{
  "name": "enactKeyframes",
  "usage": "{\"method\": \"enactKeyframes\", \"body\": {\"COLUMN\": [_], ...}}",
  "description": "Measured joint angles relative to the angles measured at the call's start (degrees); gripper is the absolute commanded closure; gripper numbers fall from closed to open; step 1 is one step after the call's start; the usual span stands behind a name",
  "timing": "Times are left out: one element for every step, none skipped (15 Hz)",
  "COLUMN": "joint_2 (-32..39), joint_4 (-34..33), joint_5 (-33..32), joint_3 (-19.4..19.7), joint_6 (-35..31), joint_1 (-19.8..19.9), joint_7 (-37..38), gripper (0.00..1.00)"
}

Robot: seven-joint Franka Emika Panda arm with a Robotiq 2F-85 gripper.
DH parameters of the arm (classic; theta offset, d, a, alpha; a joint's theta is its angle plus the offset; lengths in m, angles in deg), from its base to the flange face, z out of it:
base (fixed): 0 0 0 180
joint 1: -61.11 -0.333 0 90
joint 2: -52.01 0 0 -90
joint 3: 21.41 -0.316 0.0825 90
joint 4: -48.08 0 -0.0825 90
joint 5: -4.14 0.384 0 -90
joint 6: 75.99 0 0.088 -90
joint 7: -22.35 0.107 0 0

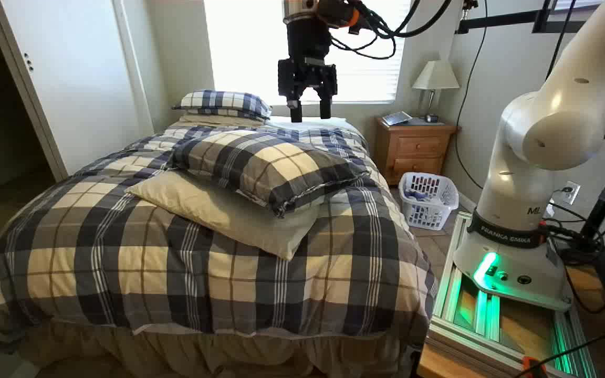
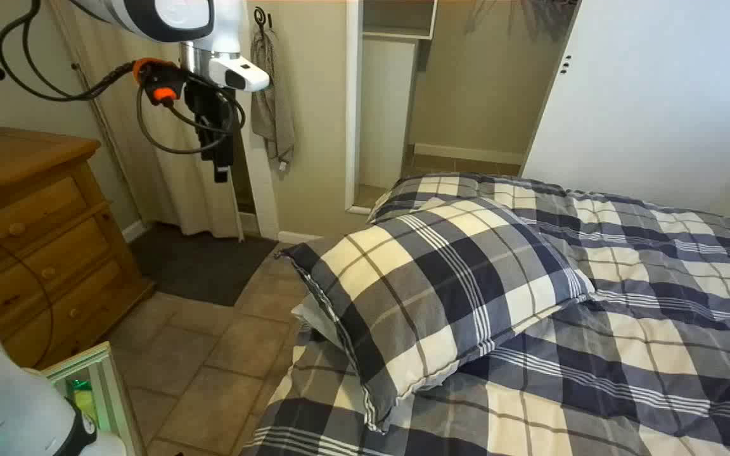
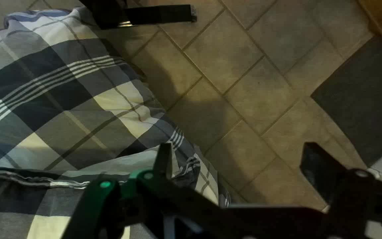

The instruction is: Move the top pillow to the right, then move the white pillow to the left

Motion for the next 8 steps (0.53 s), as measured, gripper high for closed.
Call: {"method": "enactKeyframes", "body": {"joint_2": [0.0, 0.0, 0.0, 0.0, 0.0, 0.0, 0.0, 0.1], "joint_4": [0.0, 0.0, 0.0, 0.0, 0.0, 0.0, 0.0, 0.0], "joint_5": [0.0, 0.0, 0.0, -0.2, -0.6, -1.6, -3.2, -5.4], "joint_3": [0.0, 0.0, 0.0, 0.1, 0.5, 1.2, 2.0, 3.1], "joint_6": [0.0, 0.0, 0.0, 0.0, -0.2, -0.7, -1.7, -2.9], "joint_1": [0.0, 0.0, 0.0, 0.2, 0.7, 1.6, 2.9, 4.5], "joint_7": [0.0, 0.0, 0.0, 0.1, 0.4, 0.9, 1.3, 1.5], "gripper": [0.00, 0.00, 0.00, 0.00, 0.00, 0.00, 0.00, 0.00]}}
